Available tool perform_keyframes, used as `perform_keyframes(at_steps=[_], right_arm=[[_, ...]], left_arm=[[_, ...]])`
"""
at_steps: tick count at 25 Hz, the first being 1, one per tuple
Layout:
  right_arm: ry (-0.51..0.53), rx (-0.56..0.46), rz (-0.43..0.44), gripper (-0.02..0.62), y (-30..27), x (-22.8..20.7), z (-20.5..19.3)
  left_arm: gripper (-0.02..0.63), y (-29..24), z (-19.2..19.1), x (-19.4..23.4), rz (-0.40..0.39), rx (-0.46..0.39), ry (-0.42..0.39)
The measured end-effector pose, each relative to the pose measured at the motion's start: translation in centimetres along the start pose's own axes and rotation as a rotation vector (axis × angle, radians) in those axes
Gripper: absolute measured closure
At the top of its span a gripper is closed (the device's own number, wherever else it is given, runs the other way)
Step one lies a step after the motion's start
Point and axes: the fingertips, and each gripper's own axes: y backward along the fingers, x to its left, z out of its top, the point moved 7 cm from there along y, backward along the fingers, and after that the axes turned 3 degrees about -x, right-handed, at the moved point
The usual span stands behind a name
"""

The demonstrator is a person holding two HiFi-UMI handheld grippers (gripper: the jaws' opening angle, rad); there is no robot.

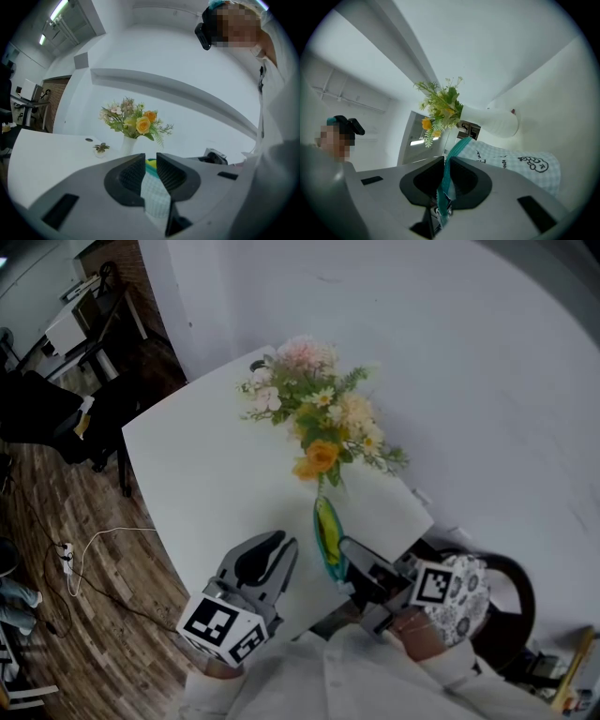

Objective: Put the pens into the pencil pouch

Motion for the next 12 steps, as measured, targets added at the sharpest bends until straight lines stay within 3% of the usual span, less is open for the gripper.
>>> perform_keyframes(at_steps=[7,12], right_arm=[[0.117,-0.015,-0.063,0.551,1.1,0.2,1.8],[0.18,0.044,-0.103,0.551,0.8,0.1,1.0]], left_arm=[[0.538,0.3,-1.4,0.3,0.026,0.038,0.014],[0.538,0.5,-2.8,0.8,0.042,0.064,0.025]])
